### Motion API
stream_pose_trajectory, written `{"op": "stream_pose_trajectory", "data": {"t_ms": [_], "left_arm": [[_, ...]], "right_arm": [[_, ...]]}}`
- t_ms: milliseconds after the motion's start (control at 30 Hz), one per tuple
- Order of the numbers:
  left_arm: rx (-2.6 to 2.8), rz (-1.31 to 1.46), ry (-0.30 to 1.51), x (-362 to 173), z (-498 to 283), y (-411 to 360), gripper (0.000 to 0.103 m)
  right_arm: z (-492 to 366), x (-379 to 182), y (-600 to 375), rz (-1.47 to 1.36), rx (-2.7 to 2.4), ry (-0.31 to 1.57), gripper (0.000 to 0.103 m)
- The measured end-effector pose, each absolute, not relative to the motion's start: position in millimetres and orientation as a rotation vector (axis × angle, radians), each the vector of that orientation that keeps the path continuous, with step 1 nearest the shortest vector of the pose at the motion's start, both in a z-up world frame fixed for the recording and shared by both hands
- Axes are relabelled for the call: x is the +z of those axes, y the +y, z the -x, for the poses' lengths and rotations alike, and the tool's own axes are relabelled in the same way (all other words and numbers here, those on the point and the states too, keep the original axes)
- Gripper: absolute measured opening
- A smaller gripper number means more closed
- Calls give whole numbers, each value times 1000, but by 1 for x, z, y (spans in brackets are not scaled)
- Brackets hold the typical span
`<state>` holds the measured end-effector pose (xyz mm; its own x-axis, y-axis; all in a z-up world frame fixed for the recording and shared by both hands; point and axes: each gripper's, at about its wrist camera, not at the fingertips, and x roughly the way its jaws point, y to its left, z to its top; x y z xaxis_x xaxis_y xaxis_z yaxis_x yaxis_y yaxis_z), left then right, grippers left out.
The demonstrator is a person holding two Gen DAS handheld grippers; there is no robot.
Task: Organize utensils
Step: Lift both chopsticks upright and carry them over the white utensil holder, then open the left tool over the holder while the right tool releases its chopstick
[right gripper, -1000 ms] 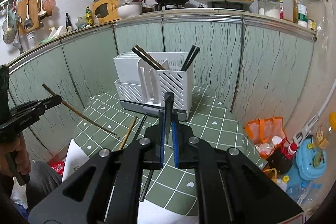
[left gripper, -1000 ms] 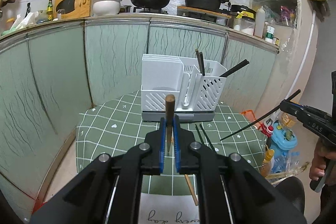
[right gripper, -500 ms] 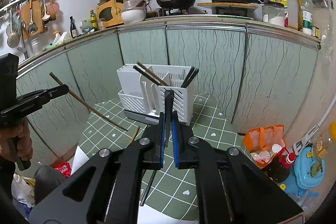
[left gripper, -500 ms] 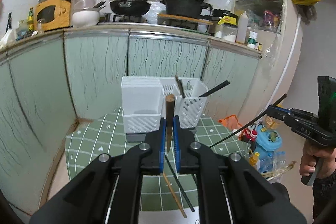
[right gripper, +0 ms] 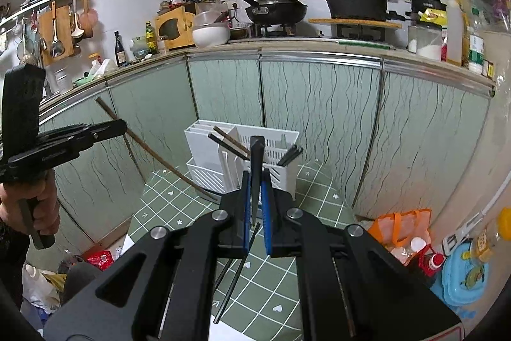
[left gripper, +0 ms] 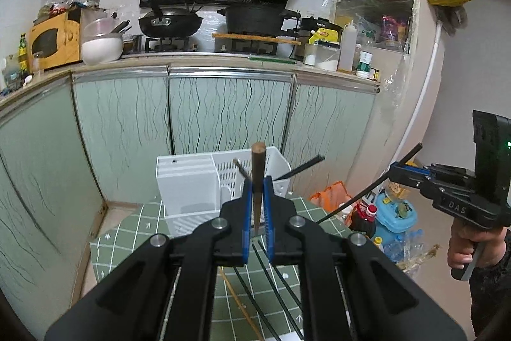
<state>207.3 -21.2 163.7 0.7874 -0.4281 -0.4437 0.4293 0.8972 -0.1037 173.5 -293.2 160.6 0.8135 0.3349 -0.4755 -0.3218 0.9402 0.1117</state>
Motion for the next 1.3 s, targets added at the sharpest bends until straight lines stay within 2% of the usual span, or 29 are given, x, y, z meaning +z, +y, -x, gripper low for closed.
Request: {"op": "stream_pose_trajectory", "data": {"t_ms": [700,1300], "left_arm": [[-526,18,465,208,-272,-57,8],[-516,16,518,156,-353,-74,8]], "right_arm": [[-248,217,-301,-47,366,468,6],[-328,166,-317,-96,346,515,6]]}}
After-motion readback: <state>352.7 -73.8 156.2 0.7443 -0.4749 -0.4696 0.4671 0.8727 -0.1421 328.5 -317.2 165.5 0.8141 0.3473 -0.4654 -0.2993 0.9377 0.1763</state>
